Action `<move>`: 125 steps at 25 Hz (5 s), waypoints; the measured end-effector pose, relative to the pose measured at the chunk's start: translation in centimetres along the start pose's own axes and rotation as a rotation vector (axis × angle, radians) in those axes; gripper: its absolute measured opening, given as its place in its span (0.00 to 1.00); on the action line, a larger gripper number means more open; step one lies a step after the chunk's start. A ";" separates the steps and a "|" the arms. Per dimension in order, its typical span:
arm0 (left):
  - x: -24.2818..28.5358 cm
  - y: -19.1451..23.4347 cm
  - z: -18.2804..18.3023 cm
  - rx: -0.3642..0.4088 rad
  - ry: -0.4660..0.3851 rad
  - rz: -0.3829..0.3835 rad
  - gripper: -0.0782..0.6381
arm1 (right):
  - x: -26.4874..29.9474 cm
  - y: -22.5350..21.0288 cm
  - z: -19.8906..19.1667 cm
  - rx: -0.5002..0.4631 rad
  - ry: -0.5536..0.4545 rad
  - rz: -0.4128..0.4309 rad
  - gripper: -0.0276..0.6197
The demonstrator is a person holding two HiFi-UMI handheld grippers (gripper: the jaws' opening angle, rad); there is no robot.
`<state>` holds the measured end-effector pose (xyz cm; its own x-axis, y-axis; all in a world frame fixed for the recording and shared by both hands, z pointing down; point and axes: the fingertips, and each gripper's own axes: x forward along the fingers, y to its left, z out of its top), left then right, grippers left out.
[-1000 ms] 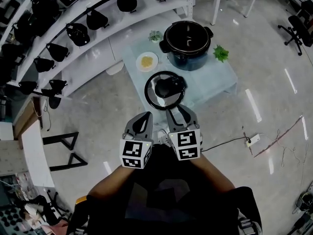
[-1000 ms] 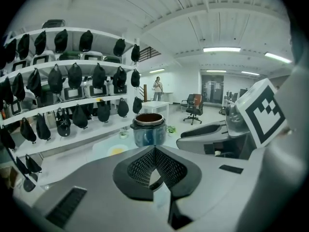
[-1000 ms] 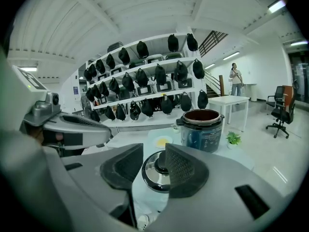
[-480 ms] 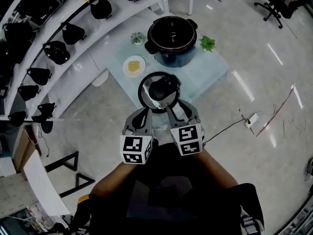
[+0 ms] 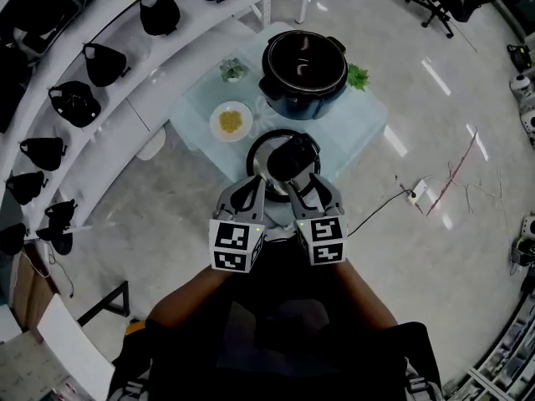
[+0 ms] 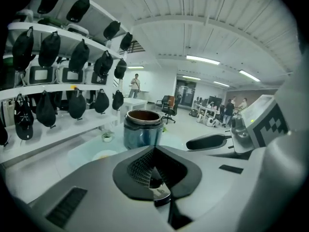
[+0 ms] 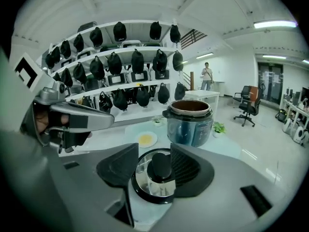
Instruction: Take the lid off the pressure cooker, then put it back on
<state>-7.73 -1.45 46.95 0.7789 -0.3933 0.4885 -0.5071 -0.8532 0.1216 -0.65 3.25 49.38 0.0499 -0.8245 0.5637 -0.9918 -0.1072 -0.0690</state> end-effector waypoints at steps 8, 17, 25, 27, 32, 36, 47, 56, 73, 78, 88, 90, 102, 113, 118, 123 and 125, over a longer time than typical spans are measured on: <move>1.6 2.9 -2.0 -0.009 0.060 -0.081 0.12 | 3.3 0.6 -0.6 0.002 0.048 -0.070 0.42; 4.7 5.5 -2.8 -0.010 0.102 -0.044 0.12 | 8.7 -0.5 -2.7 -0.029 0.126 -0.007 0.47; 7.9 7.0 -4.3 -0.057 0.171 0.023 0.12 | 13.0 -1.3 -5.7 -0.086 0.230 0.084 0.50; 8.9 7.1 -5.0 -0.061 0.194 0.029 0.12 | 14.0 -1.6 -6.2 -0.100 0.240 0.101 0.50; 11.2 7.3 -6.8 -0.066 0.236 0.028 0.12 | 16.3 -2.3 -7.9 -0.097 0.241 0.154 0.52; 12.0 7.3 -7.8 -0.067 0.253 0.035 0.12 | 16.9 -1.7 -8.7 -0.117 0.241 0.188 0.53; 11.5 7.6 -8.4 -0.065 0.259 0.046 0.12 | 18.4 -1.5 -9.9 -0.169 0.245 0.155 0.53; 10.4 7.6 -7.5 -0.049 0.232 0.042 0.12 | 18.3 -1.3 -10.1 -0.162 0.241 0.161 0.49; 7.2 5.9 -0.4 -0.042 0.055 -0.024 0.12 | 9.4 -2.1 -2.4 -0.004 0.150 0.028 0.49; 6.0 5.3 1.9 -0.020 -0.003 -0.036 0.12 | 6.3 -3.7 0.4 0.021 0.091 -0.032 0.49; 6.4 5.4 6.1 -0.011 -0.081 0.039 0.12 | 2.9 -9.5 7.4 -0.021 -0.017 -0.076 0.49; 6.8 5.4 7.0 -0.008 -0.090 0.051 0.12 | 3.2 -10.7 9.2 -0.041 -0.037 -0.070 0.49; 10.3 7.7 10.7 -0.042 -0.077 0.197 0.12 | 10.1 -15.4 18.2 -0.194 -0.063 0.080 0.49; 11.5 9.7 12.7 -0.107 -0.065 0.372 0.12 | 18.4 -16.9 22.0 -0.328 -0.009 0.242 0.49; 11.6 10.1 12.5 -0.130 -0.070 0.416 0.12 | 20.5 -16.8 21.6 -0.363 0.027 0.282 0.49; 11.7 10.5 12.4 -0.152 -0.079 0.452 0.12 | 21.8 -16.9 21.2 -0.377 0.049 0.302 0.49; 11.7 10.6 12.2 -0.159 -0.081 0.463 0.12 | 22.2 -16.8 21.0 -0.379 0.059 0.311 0.49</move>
<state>0.50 -19.24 43.40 0.4813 -0.7495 0.4545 -0.8519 -0.5221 0.0412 19.59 -24.93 45.82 -0.2517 -0.7512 0.6102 -0.9321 0.3579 0.0561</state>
